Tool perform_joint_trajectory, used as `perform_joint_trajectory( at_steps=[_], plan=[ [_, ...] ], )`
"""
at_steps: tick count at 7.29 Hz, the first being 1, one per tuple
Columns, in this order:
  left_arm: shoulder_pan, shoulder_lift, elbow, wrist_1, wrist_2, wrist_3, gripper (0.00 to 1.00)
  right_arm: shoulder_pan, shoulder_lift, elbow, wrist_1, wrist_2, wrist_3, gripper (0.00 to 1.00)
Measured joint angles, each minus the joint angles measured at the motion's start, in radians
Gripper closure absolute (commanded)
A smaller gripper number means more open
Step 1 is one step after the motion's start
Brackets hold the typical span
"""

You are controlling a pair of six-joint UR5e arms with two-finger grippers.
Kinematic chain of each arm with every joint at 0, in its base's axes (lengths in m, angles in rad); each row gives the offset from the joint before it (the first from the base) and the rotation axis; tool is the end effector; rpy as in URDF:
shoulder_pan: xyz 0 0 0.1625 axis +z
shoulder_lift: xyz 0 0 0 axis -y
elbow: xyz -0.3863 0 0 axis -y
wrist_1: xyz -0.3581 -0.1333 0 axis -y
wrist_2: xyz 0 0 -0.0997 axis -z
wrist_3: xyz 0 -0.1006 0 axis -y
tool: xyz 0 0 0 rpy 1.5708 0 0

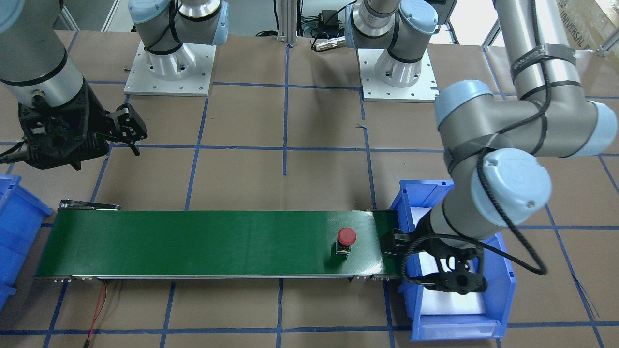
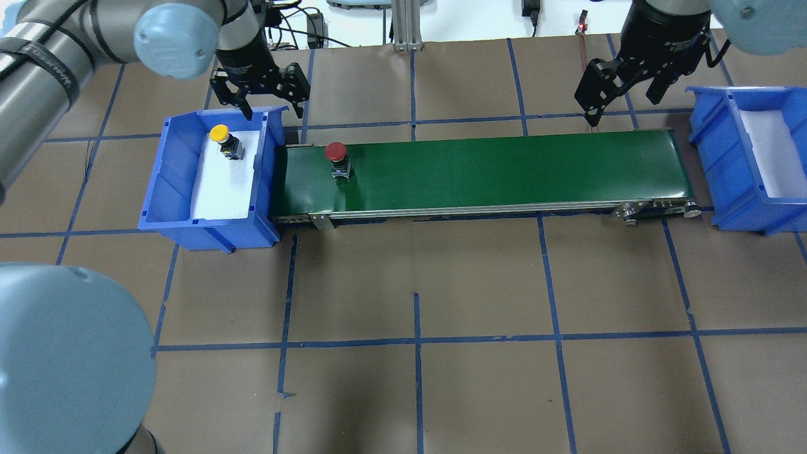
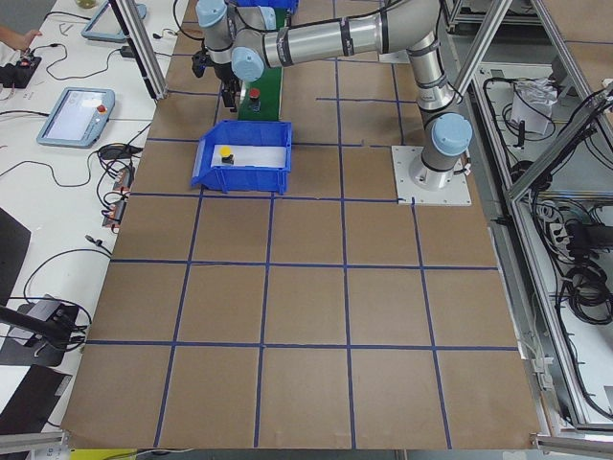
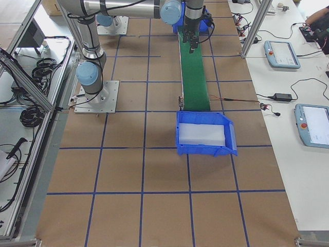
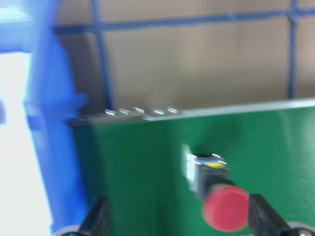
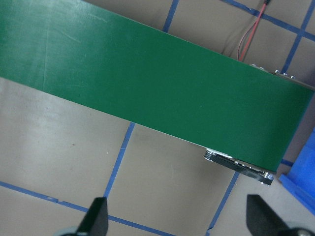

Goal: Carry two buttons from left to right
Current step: 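Lower the left gripper onto the yellow button while the right arm moves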

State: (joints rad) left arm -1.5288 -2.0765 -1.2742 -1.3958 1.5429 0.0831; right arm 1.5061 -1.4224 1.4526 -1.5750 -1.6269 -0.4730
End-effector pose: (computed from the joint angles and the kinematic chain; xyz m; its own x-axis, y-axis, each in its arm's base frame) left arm -0.1094 -0.6388 0.3222 -0.9987 0.0401 0.0306 0.0411 0.9987 0.0317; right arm 0.0943 -0.5193 0.4307 -0.9165 -0.3983 0.0381 -0.3964 0.9168 0.0487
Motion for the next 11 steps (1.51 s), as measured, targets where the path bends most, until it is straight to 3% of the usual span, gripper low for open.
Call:
perform_joint_trajectory(
  at_steps=[2,6,7,9,10,11],
  plan=[
    [0.081,-0.009,0.005,0.000,0.003,0.090,0.00,-0.036,0.006,0.052,-0.013,0.000,-0.220,0.00],
    [0.135,-0.108,-0.011,0.096,0.004,0.235,0.02,-0.137,0.004,0.200,-0.212,0.057,-0.663,0.00],
    [0.137,-0.132,-0.013,0.110,0.004,0.242,0.08,-0.160,0.006,0.227,-0.260,0.072,-0.759,0.00],
    [0.143,-0.147,-0.022,0.117,0.008,0.248,0.35,-0.192,0.010,0.293,-0.394,0.097,-0.978,0.00],
    [0.143,-0.145,-0.028,0.115,0.009,0.248,0.59,-0.197,0.014,0.316,-0.447,0.099,-1.048,0.00],
    [0.145,-0.141,-0.032,0.110,0.011,0.248,0.75,-0.198,0.025,0.328,-0.485,0.099,-1.125,0.00]
  ],
)
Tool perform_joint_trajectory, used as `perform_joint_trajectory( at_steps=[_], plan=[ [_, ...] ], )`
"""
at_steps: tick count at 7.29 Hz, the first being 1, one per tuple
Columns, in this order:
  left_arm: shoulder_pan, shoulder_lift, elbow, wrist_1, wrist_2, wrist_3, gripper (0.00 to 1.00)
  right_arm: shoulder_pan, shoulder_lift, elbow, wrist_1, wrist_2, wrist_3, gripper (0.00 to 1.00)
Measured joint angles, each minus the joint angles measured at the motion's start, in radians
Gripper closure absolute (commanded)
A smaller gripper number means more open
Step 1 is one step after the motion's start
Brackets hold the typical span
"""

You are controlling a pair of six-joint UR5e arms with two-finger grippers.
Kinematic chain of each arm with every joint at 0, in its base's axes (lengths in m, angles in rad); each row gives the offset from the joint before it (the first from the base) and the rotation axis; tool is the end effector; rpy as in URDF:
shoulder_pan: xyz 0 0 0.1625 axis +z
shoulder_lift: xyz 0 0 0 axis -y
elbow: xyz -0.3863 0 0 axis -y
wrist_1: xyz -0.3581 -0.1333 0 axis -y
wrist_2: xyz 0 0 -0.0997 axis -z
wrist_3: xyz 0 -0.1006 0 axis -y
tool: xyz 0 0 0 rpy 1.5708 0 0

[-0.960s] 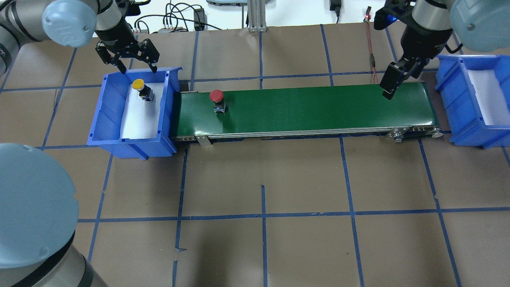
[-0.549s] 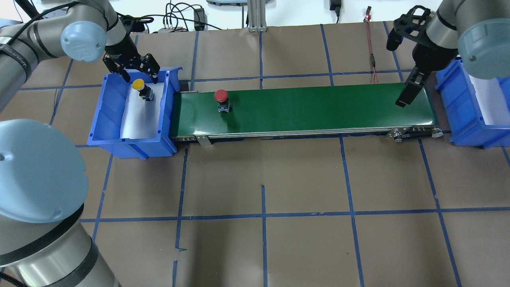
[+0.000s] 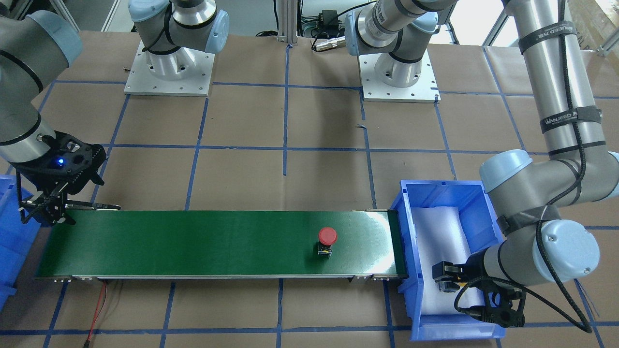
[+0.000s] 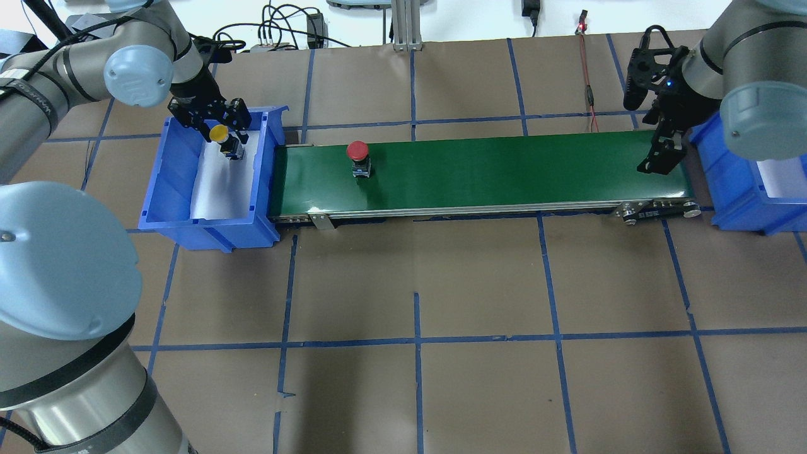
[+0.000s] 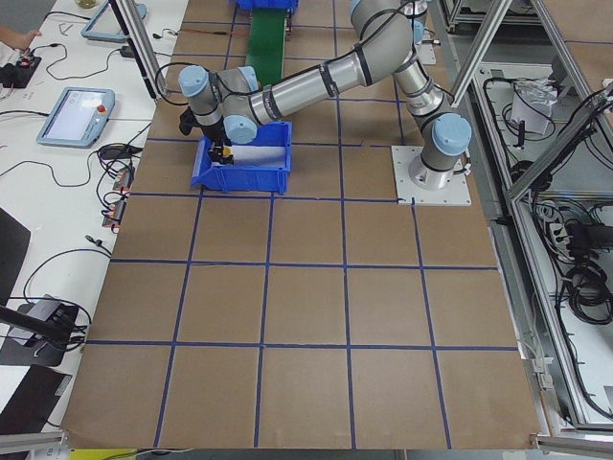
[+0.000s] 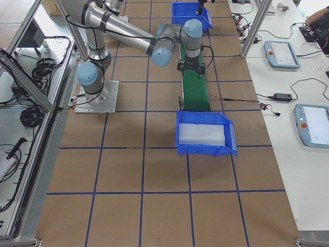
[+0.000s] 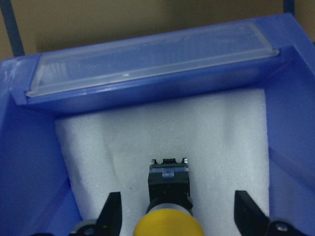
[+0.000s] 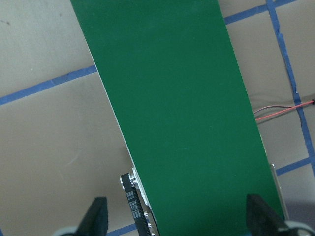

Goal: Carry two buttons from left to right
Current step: 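Lower the left gripper onto the yellow button while the right arm moves, then lift the yellow button with the left gripper and place it on the belt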

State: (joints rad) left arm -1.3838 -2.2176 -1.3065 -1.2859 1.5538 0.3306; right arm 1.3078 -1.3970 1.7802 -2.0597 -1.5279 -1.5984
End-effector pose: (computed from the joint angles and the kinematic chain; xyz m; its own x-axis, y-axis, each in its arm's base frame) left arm -0.0110 -0.6681 0.2273 -0.9890 0.1401 0.0476 0.1438 0.9858 0.0867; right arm 0.0006 -0.5270 0.3197 -0.2318 -0.9669 0.1066 -0.9727 0.2288 -0.0397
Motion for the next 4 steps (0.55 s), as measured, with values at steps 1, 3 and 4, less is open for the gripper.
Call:
perform_joint_trajectory(
  at_steps=[1,3,4],
  plan=[
    [0.004,0.004,-0.002,-0.003,0.002,0.000,0.83,0.000,0.017,0.004,-0.019,-0.001,-0.081,0.01],
    [0.010,0.010,0.005,-0.003,0.001,0.001,0.84,-0.002,0.039,0.006,-0.026,-0.006,-0.189,0.01],
    [0.009,0.020,0.012,-0.011,-0.001,0.001,0.84,-0.002,0.045,0.007,-0.020,-0.008,-0.213,0.01]
  ],
)
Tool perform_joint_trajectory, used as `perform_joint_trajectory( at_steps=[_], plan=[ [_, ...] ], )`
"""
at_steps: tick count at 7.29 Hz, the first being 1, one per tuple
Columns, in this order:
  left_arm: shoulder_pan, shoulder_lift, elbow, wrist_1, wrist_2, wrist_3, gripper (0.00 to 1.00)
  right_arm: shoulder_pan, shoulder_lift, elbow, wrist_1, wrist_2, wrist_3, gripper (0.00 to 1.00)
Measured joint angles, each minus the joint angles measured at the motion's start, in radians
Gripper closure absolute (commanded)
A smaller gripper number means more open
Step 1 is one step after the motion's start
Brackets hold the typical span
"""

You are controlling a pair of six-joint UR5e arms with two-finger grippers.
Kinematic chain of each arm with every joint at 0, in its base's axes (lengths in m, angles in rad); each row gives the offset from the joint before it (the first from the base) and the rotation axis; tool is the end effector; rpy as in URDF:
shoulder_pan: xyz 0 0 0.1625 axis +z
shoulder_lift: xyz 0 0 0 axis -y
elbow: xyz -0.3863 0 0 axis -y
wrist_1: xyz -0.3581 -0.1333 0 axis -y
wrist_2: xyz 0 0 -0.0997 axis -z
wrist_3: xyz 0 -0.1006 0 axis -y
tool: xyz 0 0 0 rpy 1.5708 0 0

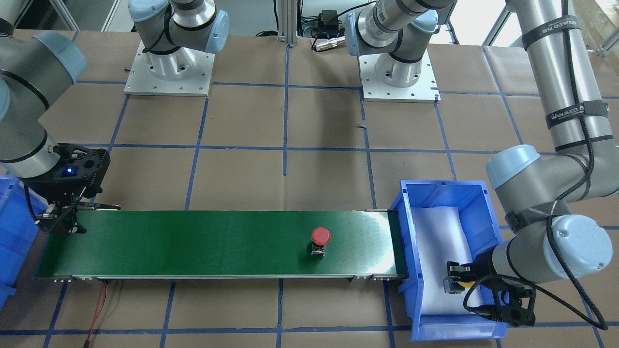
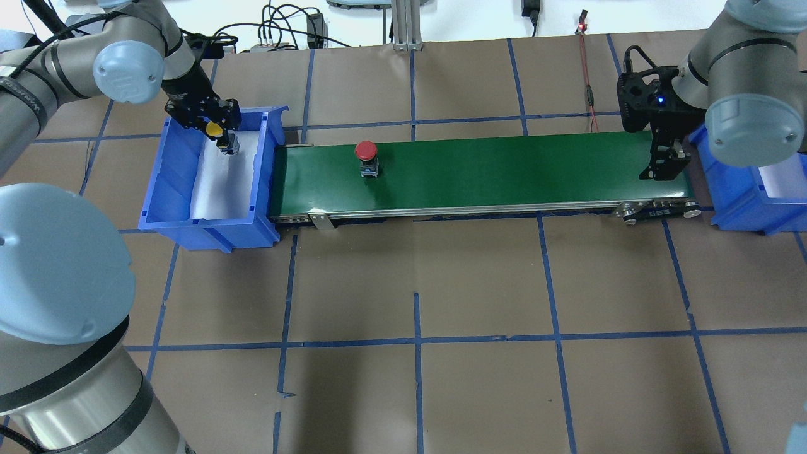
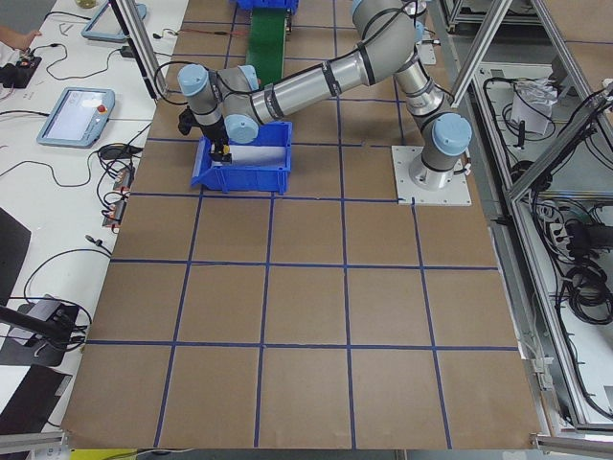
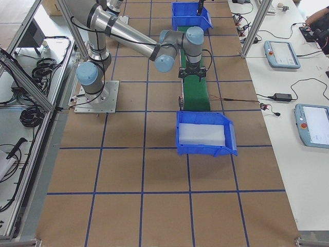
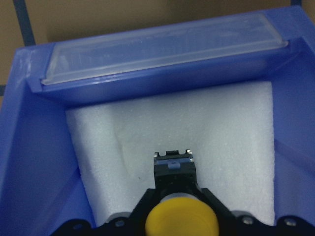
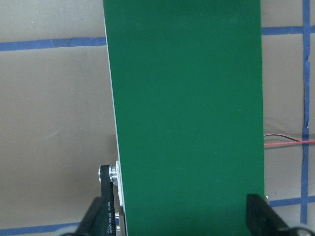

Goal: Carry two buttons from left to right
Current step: 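Lift the yellow button with the left gripper and place it on the belt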

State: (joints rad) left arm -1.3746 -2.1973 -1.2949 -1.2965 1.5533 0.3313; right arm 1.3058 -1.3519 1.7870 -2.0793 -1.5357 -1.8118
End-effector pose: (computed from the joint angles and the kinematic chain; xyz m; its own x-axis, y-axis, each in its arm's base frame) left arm -0.0049 -0.6683 0.2445 -0.9903 0.1326 0.0413 0.1351 0.9886 0.0664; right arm -0.0029 -0.5333 0.2957 -0.0233 -0.9966 0.0796 -0.9996 0.0220 -0.0165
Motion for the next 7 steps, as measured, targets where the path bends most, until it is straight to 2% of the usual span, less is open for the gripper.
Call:
perform_joint_trajectory(
  at_steps=[4,7],
  plan=[
    [-0.047,0.148,0.001,-0.128,-0.007,-0.044,0.84,0.000,0.014,-0.002,0.005,-0.003,-0.030,0.01],
    [-0.209,0.182,-0.010,-0.167,-0.012,-0.285,0.84,0.000,0.022,-0.003,0.005,-0.003,-0.044,0.00]
  ],
)
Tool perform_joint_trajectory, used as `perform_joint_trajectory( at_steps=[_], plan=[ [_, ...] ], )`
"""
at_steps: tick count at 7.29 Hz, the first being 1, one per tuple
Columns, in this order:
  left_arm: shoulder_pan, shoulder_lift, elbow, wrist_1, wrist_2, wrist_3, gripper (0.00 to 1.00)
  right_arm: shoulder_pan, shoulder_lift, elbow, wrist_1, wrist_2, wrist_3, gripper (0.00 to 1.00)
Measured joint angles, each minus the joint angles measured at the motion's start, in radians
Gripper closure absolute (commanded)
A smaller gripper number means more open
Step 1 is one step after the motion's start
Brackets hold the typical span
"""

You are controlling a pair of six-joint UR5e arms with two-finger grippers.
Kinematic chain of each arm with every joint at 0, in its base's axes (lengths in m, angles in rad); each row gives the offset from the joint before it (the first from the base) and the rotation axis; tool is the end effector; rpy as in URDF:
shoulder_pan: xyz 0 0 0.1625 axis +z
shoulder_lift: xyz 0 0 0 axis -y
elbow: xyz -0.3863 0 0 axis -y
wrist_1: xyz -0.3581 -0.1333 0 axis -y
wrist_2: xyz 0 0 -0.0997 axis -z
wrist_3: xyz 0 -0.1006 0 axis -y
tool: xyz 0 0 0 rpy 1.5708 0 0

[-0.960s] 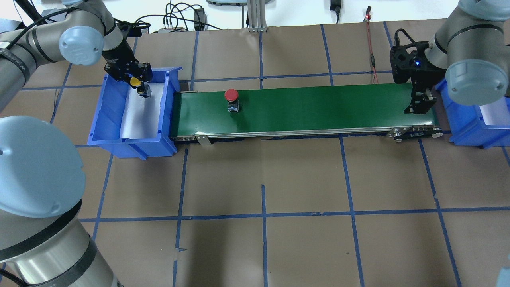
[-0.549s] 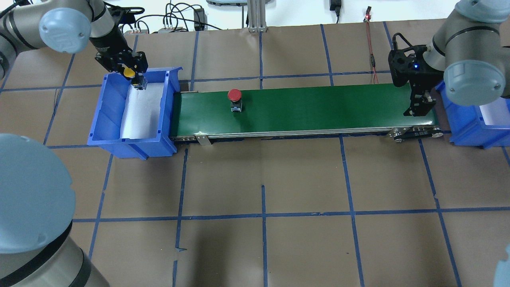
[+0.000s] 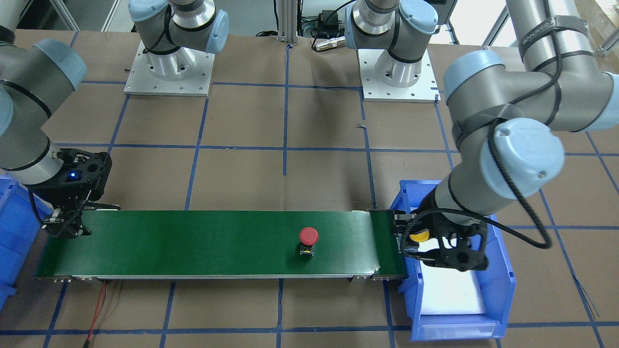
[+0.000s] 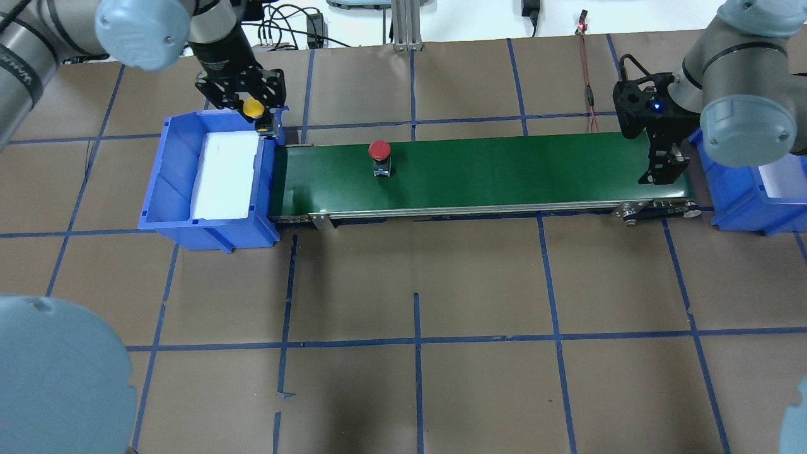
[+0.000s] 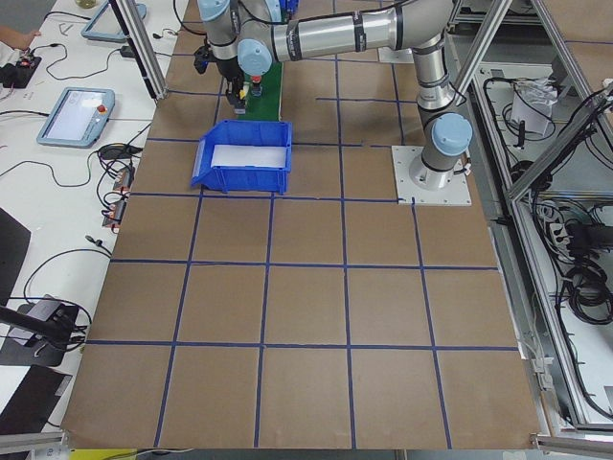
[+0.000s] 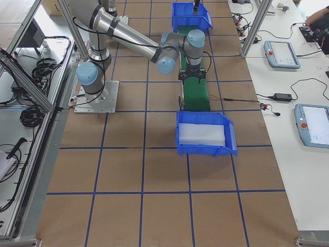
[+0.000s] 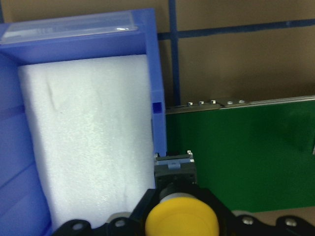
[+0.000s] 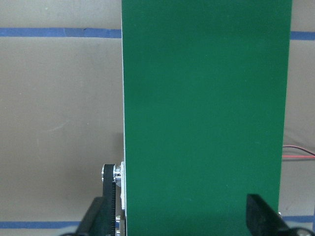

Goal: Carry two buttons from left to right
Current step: 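Lift the yellow button with the left gripper and place it on the belt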

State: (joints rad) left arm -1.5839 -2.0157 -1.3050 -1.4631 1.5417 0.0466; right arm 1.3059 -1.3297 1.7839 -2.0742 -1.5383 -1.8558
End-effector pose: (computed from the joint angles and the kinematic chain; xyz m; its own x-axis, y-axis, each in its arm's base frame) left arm -0.1442 -0.6091 0.3400 -0.9978 0.0575 0.0323 0.0596 0.9958 0.0699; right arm -0.0040 -0.5362 0.2850 0.0204 -0.9982 0.0563 -0.9996 -0.0214 -0.0173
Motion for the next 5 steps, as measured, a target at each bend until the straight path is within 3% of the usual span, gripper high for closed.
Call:
perform_joint_trajectory(
  at_steps=[2,5],
  plan=[
    [-0.076,-0.030,-0.023,0.034,0.005,-0.102,0.84,0.000,0.001,0.001,-0.001,0.001,-0.002,0.00],
    [-0.098,-0.056,-0.090,0.129,0.007,-0.157,0.83,0.000,0.001,0.000,-0.011,0.001,0.001,0.00]
  ],
)
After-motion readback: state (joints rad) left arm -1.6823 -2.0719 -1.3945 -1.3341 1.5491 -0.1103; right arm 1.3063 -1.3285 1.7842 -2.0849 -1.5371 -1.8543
